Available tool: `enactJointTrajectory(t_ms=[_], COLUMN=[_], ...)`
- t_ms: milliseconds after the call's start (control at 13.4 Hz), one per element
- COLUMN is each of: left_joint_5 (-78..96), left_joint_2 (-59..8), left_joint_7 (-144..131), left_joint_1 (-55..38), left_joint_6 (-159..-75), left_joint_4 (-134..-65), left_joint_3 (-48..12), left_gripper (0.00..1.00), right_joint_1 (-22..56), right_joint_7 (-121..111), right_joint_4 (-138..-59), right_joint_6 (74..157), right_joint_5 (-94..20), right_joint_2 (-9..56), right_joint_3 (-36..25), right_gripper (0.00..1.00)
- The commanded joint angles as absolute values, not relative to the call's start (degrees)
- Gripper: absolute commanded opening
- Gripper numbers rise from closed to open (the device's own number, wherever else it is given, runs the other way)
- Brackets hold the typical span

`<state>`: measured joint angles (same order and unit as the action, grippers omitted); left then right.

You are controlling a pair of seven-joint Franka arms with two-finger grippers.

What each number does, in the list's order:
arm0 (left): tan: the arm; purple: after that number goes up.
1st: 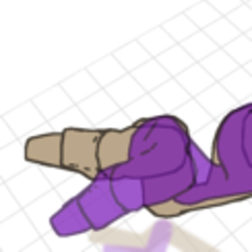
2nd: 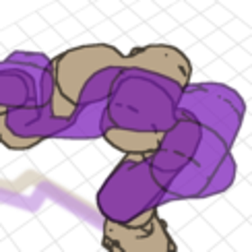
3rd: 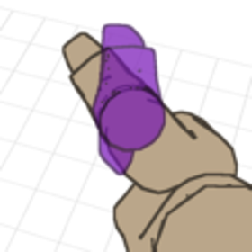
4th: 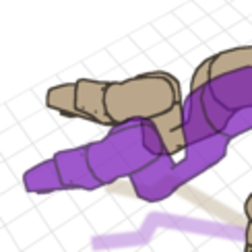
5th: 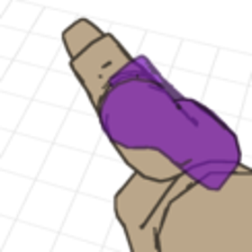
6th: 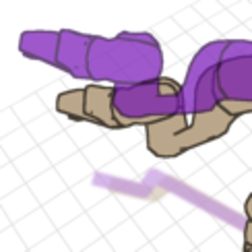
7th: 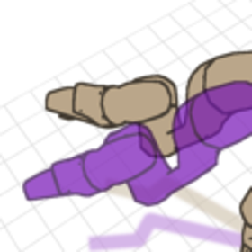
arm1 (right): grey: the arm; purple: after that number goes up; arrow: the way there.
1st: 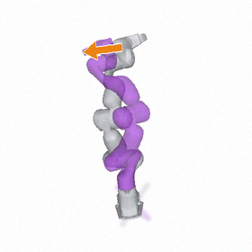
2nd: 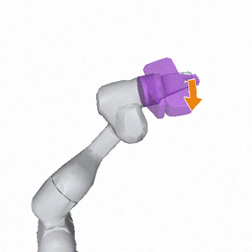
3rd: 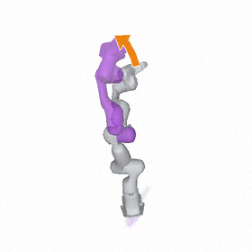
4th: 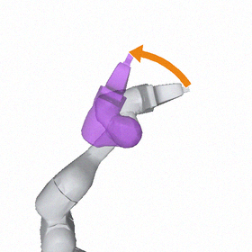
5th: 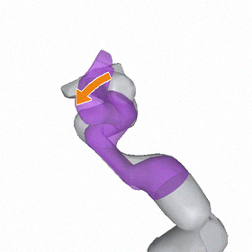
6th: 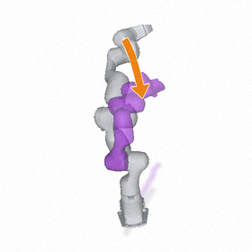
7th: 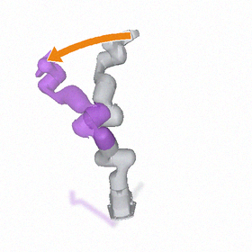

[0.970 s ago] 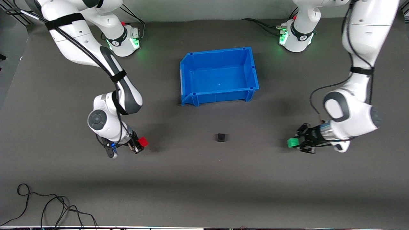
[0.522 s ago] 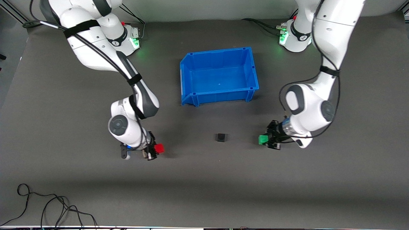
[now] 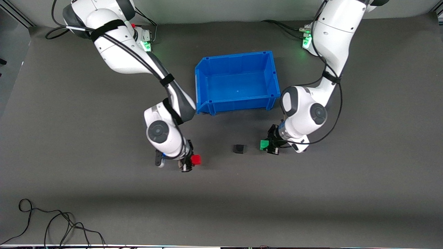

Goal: Attach green and red cubes to black cube
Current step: 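Carry the red cube and green cube toward the black cube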

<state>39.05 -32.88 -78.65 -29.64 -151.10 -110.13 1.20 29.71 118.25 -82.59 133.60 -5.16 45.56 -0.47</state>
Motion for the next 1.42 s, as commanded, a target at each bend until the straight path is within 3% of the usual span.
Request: enactJointTrajectory(t_ms=[0, 224, 896, 1343], left_joint_5=[39.64, 39.38, 39.46, 39.02], left_joint_2=[-34.18, -37.35, -40.86, -41.92], left_joint_7=[-80.24, -82.52, -83.32, -86.92], left_joint_1=[-31.72, -32.34, -34.63, -36.21], left_joint_6=[-151.44, -151.35, -151.52, -153.27], left_joint_4=[-108.38, -104.07, -99.67, -98.35], left_joint_3=[2.29, 2.29, 2.29, 2.29], left_gripper=[0.07, 0.07, 0.07, 0.07], right_joint_1=[33.74, 35.68, 35.33, 35.24], right_joint_7=[125.31, 129.19, 135.0, 134.91], right_joint_4=[-78.59, -75.86, -66.72, -66.18], right_joint_6=[131.05, 128.15, 128.23, 128.41], right_joint_5=[-5.63, -5.36, -5.27, -5.19], right_joint_2=[47.72, 49.21, 55.46, 56.16], right_joint_3=[-0.88, -0.88, -0.97, -1.05], right_gripper=[0.0, 0.0, 0.0, 0.0])
